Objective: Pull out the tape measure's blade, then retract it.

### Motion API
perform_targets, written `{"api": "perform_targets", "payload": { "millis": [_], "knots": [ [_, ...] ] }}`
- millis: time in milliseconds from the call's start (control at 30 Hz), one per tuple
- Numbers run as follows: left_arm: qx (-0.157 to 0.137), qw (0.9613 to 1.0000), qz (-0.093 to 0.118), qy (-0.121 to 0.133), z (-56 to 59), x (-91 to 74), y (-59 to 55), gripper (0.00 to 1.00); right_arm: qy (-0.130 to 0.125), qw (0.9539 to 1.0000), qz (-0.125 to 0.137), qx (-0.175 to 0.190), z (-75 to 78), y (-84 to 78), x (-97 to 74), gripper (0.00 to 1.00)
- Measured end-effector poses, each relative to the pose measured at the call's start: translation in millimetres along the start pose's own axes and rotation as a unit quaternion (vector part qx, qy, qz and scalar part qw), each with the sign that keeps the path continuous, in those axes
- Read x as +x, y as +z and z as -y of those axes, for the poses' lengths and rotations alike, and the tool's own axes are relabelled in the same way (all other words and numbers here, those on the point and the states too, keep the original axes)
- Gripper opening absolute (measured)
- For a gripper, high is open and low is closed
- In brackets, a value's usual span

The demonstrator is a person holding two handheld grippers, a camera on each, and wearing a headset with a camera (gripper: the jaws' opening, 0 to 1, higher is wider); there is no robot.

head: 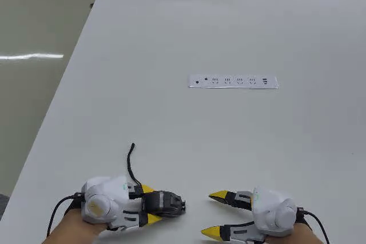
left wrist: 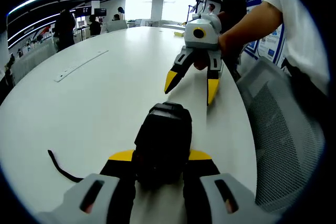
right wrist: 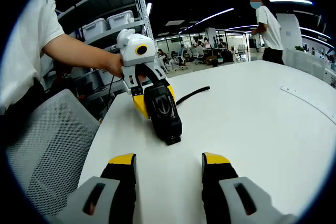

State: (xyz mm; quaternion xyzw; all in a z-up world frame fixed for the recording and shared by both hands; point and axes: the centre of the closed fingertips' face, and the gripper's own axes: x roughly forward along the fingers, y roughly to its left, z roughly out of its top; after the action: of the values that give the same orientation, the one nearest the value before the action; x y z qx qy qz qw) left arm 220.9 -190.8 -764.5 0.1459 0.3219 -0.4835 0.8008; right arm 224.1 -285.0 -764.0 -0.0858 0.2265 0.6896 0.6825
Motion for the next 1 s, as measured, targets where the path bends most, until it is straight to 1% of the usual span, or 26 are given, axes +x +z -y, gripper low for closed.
{"api": "perform_targets", "payload": {
  "millis": [333, 400, 533, 900, 1000],
  "knots": [
    [0.002, 1.0000, -0.001, -0.002, -0.2, 0.8, -0.3, 0.30, 0.008, 1.0000, 0.004, -0.004, 3.1, 0.9, 9.9, 0.48],
    [0.002, 1.0000, 0.000, -0.002, 0.1, 0.8, -0.4, 0.30, 0.006, 0.9999, 0.001, -0.013, 5.1, -0.9, 12.9, 0.47],
    [0.005, 1.0000, -0.003, -0.005, 0.2, 1.0, -0.8, 0.30, 0.014, 0.9998, 0.004, -0.016, 2.5, 0.9, 17.2, 0.46],
    [0.001, 1.0000, -0.003, -0.009, 0.3, 1.1, -0.1, 0.30, 0.023, 0.9993, 0.004, -0.030, 5.5, 3.0, 27.2, 0.44],
    [0.001, 0.9999, -0.002, -0.010, -0.5, 1.3, -1.4, 0.30, 0.026, 0.9991, 0.002, -0.034, 5.3, 2.9, 30.3, 0.43]
  ]
}}
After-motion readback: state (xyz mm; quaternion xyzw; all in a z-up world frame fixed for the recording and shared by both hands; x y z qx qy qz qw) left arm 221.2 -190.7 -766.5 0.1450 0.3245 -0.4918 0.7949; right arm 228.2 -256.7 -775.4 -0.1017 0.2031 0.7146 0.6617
